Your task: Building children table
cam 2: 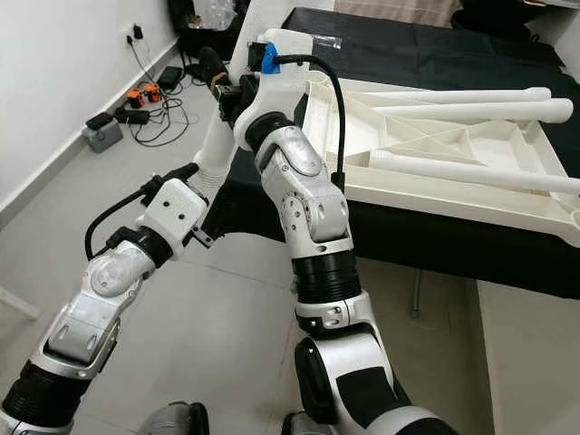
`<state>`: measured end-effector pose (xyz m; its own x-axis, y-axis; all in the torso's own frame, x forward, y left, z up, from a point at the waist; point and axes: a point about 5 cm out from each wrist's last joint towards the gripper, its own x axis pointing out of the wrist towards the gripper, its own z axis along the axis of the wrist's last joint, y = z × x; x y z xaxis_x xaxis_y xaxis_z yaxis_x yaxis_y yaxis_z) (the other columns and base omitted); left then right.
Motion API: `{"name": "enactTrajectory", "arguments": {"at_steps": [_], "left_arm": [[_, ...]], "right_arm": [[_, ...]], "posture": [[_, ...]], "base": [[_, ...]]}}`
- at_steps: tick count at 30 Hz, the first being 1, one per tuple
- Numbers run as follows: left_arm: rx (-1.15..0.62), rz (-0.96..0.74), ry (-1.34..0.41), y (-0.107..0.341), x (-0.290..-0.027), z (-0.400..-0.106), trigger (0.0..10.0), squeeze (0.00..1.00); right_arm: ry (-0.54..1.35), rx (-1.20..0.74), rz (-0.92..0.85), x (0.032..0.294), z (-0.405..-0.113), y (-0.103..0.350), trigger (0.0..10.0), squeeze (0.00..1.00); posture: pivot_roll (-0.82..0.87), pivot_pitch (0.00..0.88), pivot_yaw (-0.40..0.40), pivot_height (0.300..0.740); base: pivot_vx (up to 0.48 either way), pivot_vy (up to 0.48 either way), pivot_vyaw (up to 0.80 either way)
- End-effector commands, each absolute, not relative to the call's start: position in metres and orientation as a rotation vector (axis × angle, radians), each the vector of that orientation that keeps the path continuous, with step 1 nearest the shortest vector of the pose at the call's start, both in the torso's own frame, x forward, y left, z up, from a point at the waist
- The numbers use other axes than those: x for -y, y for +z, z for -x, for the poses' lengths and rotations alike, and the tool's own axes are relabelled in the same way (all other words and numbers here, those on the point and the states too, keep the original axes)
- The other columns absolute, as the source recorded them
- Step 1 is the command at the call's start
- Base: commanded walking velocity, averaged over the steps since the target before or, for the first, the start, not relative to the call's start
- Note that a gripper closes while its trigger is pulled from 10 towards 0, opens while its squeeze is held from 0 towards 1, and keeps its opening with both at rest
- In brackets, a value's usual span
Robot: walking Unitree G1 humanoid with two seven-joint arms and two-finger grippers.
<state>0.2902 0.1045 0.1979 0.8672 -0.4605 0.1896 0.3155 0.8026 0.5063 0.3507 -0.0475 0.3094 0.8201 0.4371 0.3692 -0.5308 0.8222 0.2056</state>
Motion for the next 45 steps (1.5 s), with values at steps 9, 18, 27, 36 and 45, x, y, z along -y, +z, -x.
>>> {"name": "enactTrajectory", "arguments": {"at_steps": [9,18,27,36,45], "left_arm": [[0.291,-0.53,-0.355,0.195,-0.125,-0.293,10.0,0.0],[0.283,-0.552,-0.33,0.193,-0.135,-0.304,10.0,0.0],[0.275,-0.543,-0.341,0.193,-0.138,-0.316,10.0,0.0],[0.291,-0.526,-0.401,0.194,-0.127,-0.32,10.0,0.0],[0.31,-0.516,-0.428,0.196,-0.117,-0.326,10.0,0.0]], "right_arm": [[0.529,0.334,-0.318,0.053,-0.347,0.315,10.0,0.0],[0.538,0.321,-0.318,0.053,-0.341,0.31,10.0,0.0],[0.551,0.319,-0.326,0.052,-0.338,0.311,10.0,0.0],[0.558,0.315,-0.334,0.05,-0.336,0.312,10.0,0.0],[0.574,0.303,-0.342,0.045,-0.333,0.31,10.0,0.0]], "posture": [[-0.01,0.078,-0.04,0.74],[-0.01,0.079,-0.035,0.74],[-0.02,0.075,-0.033,0.74],[-0.02,0.076,-0.03,0.74],[-0.02,0.078,-0.03,0.74]], "base": [[0.0,0.0,0.0],[0.0,0.0,0.0],[0.0,0.0,0.0],[0.0,0.0,0.0],[0.0,0.0,0.0]]}}
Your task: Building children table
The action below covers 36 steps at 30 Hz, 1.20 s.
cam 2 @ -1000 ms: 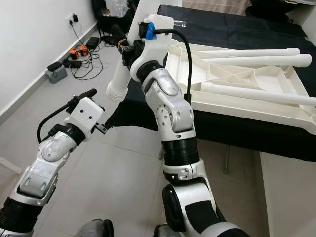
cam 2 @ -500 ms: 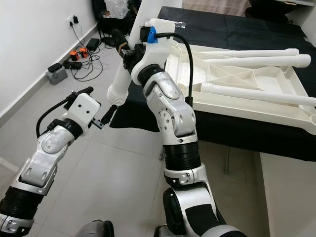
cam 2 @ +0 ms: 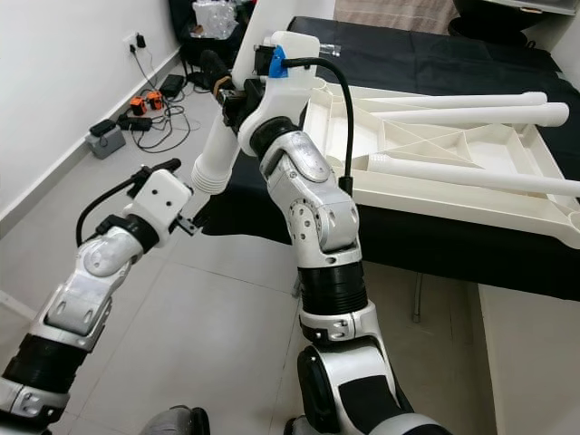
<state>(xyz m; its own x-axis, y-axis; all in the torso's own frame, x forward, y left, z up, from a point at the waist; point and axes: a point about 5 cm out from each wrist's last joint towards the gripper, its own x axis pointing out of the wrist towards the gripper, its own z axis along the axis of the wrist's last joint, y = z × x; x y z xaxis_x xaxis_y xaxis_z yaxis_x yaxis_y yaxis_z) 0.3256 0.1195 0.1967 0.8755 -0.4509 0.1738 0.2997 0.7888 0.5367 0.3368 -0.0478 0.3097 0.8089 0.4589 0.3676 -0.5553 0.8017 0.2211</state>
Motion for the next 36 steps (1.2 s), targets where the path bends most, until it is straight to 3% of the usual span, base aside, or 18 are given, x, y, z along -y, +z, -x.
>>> {"name": "enactTrajectory", "arguments": {"at_steps": [1,25,26,28,29,36], "left_arm": [[0.31,-0.514,-0.427,0.196,-0.117,-0.327,10.0,0.0],[0.327,-0.497,-0.411,0.201,-0.116,-0.338,9.9,0.0],[0.337,-0.492,-0.414,0.202,-0.114,-0.338,5.9,0.0],[0.337,-0.492,-0.414,0.202,-0.114,-0.338,5.9,0.0],[0.342,-0.488,-0.416,0.202,-0.113,-0.338,0.0,0.0],[0.368,-0.477,-0.426,0.205,-0.108,-0.339,0.0,0.0]], "right_arm": [[0.576,0.299,-0.343,0.045,-0.332,0.308,10.0,0.0],[0.617,0.251,-0.365,0.034,-0.32,0.295,10.0,0.0],[0.618,0.25,-0.367,0.034,-0.32,0.295,10.0,0.0],[0.618,0.25,-0.367,0.034,-0.32,0.295,10.0,0.0],[0.619,0.25,-0.369,0.033,-0.32,0.295,10.0,0.0],[0.619,0.252,-0.375,0.031,-0.32,0.297,10.0,0.0]], "posture": [[-0.02,0.078,-0.028,0.74],[-0.02,0.08,-0.031,0.74],[-0.02,0.08,-0.031,0.74],[-0.02,0.08,-0.031,0.74],[-0.02,0.08,-0.031,0.74],[-0.02,0.078,-0.032,0.74]], "base": [[0.0,0.0,0.0],[0.0,0.0,0.0],[0.0,0.0,0.0],[0.0,0.0,0.0],[0.0,0.0,0.0],[0.0,0.0,0.0]]}}
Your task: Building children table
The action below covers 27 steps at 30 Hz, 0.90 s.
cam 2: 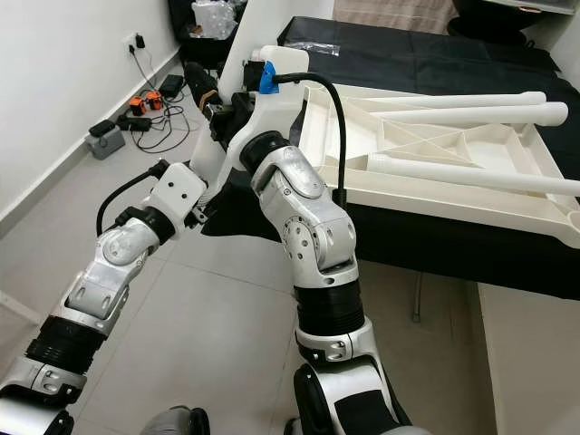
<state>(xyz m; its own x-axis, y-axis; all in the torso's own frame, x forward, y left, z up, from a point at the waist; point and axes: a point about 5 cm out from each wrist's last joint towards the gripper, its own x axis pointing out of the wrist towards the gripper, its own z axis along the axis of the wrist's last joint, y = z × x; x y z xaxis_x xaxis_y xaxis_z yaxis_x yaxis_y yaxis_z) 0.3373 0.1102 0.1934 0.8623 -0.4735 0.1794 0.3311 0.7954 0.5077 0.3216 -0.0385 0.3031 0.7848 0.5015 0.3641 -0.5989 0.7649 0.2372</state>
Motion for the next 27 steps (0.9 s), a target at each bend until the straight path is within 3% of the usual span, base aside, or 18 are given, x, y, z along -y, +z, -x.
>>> {"name": "enactTrajectory", "arguments": {"at_steps": [1,5,6,7,8,10,11,12,13,18,19,20,21,27], "left_arm": [[0.368,-0.477,-0.426,0.205,-0.108,-0.339,0.0,0.0],[0.372,-0.488,-0.426,0.205,-0.108,-0.339,0.0,0.0],[0.362,-0.495,-0.422,0.204,-0.109,-0.338,7.9,0.0],[0.362,-0.495,-0.422,0.204,-0.109,-0.338,7.9,0.0],[0.357,-0.495,-0.417,0.203,-0.11,-0.337,10.0,0.0],[0.355,-0.497,-0.413,0.202,-0.111,-0.336,10.0,0.0],[0.351,-0.491,-0.409,0.201,-0.112,-0.335,10.0,0.0],[0.351,-0.491,-0.409,0.201,-0.112,-0.335,10.0,0.0],[0.35,-0.489,-0.409,0.2,-0.113,-0.331,10.0,0.0],[0.342,-0.474,-0.415,0.198,-0.113,-0.327,10.0,0.0],[0.339,-0.47,-0.428,0.197,-0.113,-0.324,10.0,0.0],[0.339,-0.47,-0.428,0.197,-0.113,-0.324,10.0,0.0],[0.33,-0.456,-0.445,0.196,-0.114,-0.32,10.0,0.0],[0.291,-0.383,-0.526,0.194,-0.115,-0.308,10.0,0.0]], "right_arm": [[0.619,0.252,-0.375,0.031,-0.32,0.297,10.0,0.0],[0.622,0.254,-0.366,0.029,-0.32,0.297,10.0,0.0],[0.618,0.257,-0.352,0.03,-0.32,0.297,10.0,0.0],[0.618,0.257,-0.352,0.03,-0.32,0.297,10.0,0.0],[0.612,0.264,-0.34,0.031,-0.32,0.297,10.0,0.0],[0.609,0.269,-0.329,0.031,-0.321,0.297,10.0,0.0],[0.608,0.276,-0.316,0.032,-0.321,0.296,10.0,0.54],[0.608,0.276,-0.316,0.032,-0.321,0.296,10.0,0.54],[0.624,0.289,-0.296,0.033,-0.321,0.295,10.0,1.0],[0.627,0.295,-0.283,0.035,-0.322,0.293,10.0,1.0],[0.625,0.294,-0.285,0.035,-0.323,0.292,10.0,0.7],[0.625,0.294,-0.285,0.035,-0.323,0.292,10.0,0.7],[0.63,0.299,-0.284,0.037,-0.324,0.292,10.0,0.0],[0.686,0.341,-0.298,0.046,-0.328,0.292,10.0,0.0]], "posture": [[-0.02,0.078,-0.032,0.74],[-0.02,0.076,-0.033,0.74],[-0.02,0.074,-0.034,0.74],[-0.02,0.074,-0.034,0.74],[-0.02,0.074,-0.033,0.74],[-0.02,0.074,-0.033,0.74],[-0.02,0.073,-0.033,0.74],[-0.02,0.073,-0.033,0.74],[-0.02,0.076,-0.033,0.74],[-0.01,0.074,-0.037,0.74],[-0.01,0.077,-0.035,0.74],[-0.01,0.077,-0.035,0.74],[-0.01,0.077,-0.034,0.74],[0.0,0.078,-0.035,0.74]], "base": [[0.0,0.0,0.0],[0.0,0.0,0.0],[0.0,0.0,0.0],[0.0,0.0,0.0],[0.0,0.0,0.0],[0.0,0.0,0.0],[0.0,0.0,0.0],[0.0,0.0,0.0],[0.0,0.0,0.0],[0.0,0.0,0.0],[0.0,0.0,0.0],[0.0,0.0,0.0],[0.0,0.0,0.0],[0.0,0.0,0.0]]}}
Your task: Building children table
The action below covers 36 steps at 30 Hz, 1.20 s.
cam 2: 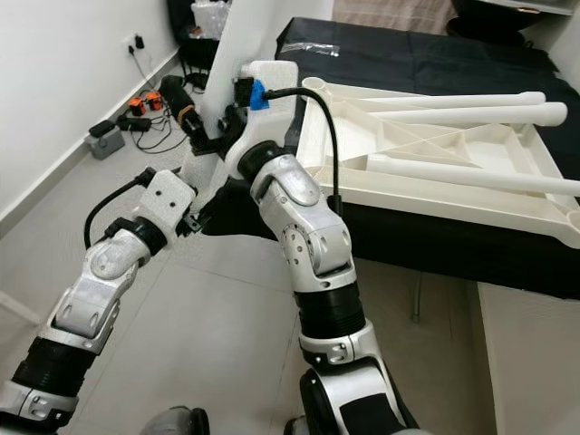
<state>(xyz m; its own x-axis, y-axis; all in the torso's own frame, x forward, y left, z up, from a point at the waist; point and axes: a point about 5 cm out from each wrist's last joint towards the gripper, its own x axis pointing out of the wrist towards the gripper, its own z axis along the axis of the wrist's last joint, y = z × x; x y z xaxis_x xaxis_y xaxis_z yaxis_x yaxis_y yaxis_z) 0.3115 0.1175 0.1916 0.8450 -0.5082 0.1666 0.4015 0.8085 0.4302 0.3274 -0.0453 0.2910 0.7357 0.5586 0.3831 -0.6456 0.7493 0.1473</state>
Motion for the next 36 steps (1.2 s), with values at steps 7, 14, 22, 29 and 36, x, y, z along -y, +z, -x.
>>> {"name": "enactTrajectory", "arguments": {"at_steps": [7,14,22,29,36], "left_arm": [[0.221,-0.355,-0.573,0.186,-0.127,-0.291,10.0,0.0],[0.167,-0.321,-0.593,0.179,-0.132,-0.277,10.0,0.0],[0.115,-0.312,-0.623,0.174,-0.137,-0.261,10.0,0.0],[0.083,-0.272,-0.637,0.169,-0.135,-0.254,10.0,0.0],[0.067,-0.272,-0.647,0.167,-0.135,-0.251,10.0,0.0]], "right_arm": [[0.923,0.298,-0.272,0.063,-0.333,0.287,10.0,0.0],[1.117,0.222,-0.249,0.072,-0.327,0.28,10.0,0.0],[1.302,0.144,-0.224,0.08,-0.32,0.271,10.0,0.0],[1.416,0.077,-0.259,0.08,-0.31,0.264,10.0,0.0],[1.447,0.05,-0.273,0.077,-0.307,0.263,10.0,0.0]], "posture": [[0.0,0.078,-0.033,0.74],[0.01,0.077,-0.031,0.74],[0.01,0.075,-0.032,0.74],[0.01,0.07,-0.031,0.74],[0.0,0.069,-0.027,0.74]], "base": [[0.0,0.0,0.0],[0.0,0.0,0.0],[0.0,0.0,0.0],[0.0,0.0,0.0],[0.0,0.0,0.0]]}}
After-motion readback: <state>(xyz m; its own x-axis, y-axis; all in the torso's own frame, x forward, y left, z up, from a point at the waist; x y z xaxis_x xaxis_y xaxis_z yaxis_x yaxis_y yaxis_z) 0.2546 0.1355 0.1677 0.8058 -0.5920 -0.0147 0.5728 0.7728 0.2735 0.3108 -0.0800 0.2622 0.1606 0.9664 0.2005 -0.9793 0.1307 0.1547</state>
